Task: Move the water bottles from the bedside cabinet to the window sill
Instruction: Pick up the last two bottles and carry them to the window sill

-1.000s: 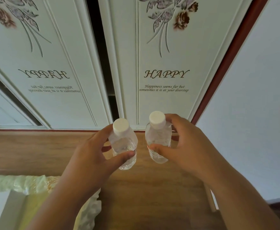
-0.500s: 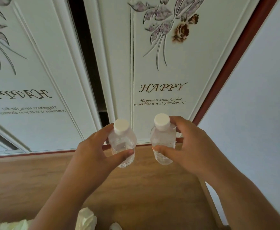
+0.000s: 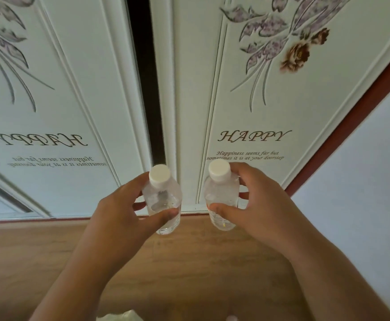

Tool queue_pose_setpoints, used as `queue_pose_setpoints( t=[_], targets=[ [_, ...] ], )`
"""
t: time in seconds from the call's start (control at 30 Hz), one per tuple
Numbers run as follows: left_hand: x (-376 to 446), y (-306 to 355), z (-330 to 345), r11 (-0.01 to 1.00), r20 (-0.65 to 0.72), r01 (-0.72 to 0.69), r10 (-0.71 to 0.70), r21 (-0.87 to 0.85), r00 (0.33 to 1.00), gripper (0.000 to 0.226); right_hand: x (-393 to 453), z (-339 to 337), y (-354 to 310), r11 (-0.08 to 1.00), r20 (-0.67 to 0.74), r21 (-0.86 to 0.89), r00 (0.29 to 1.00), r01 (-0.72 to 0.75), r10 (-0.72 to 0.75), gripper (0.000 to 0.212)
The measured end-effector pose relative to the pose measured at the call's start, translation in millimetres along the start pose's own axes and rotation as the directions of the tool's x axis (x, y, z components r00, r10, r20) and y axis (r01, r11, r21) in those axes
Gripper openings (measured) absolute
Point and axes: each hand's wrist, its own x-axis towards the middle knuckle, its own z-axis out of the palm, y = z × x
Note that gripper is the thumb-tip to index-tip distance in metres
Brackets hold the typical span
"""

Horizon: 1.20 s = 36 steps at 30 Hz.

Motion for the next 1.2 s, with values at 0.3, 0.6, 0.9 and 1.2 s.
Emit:
queue_pose_setpoints(
  t=[0.3, 0.6, 0.9, 1.2],
  targets=[
    [45, -30, -26, 0.994, -0.161, 0.101, -0.093, 0.043, 0.983, 0.084, 108, 33, -15, 0.988, 0.151, 0.036, 0.977, 0.148, -0.152, 0.079],
    [89, -20, -41, 0.962, -0.421, 0.272, -0.244, 0.004, 0.873, 0.073, 237, 40, -45, 0.914, 0.327, 0.196, 0.855, 0.356, -0.403, 0.070],
    [89, -16, -32, 0.892, -0.599, 0.440, -0.408, -0.101, 0.689, 0.079, 297, 67, -73, 0.807, 0.475, 0.302, 0.654, 0.507, -0.589, 0.073],
    [82, -44, -50, 0.841, -0.634, 0.526, -0.477, -0.129, 0.608, 0.079, 318, 113, -115, 0.758, 0.550, 0.320, 0.540, 0.569, -0.637, 0.074]
  ],
)
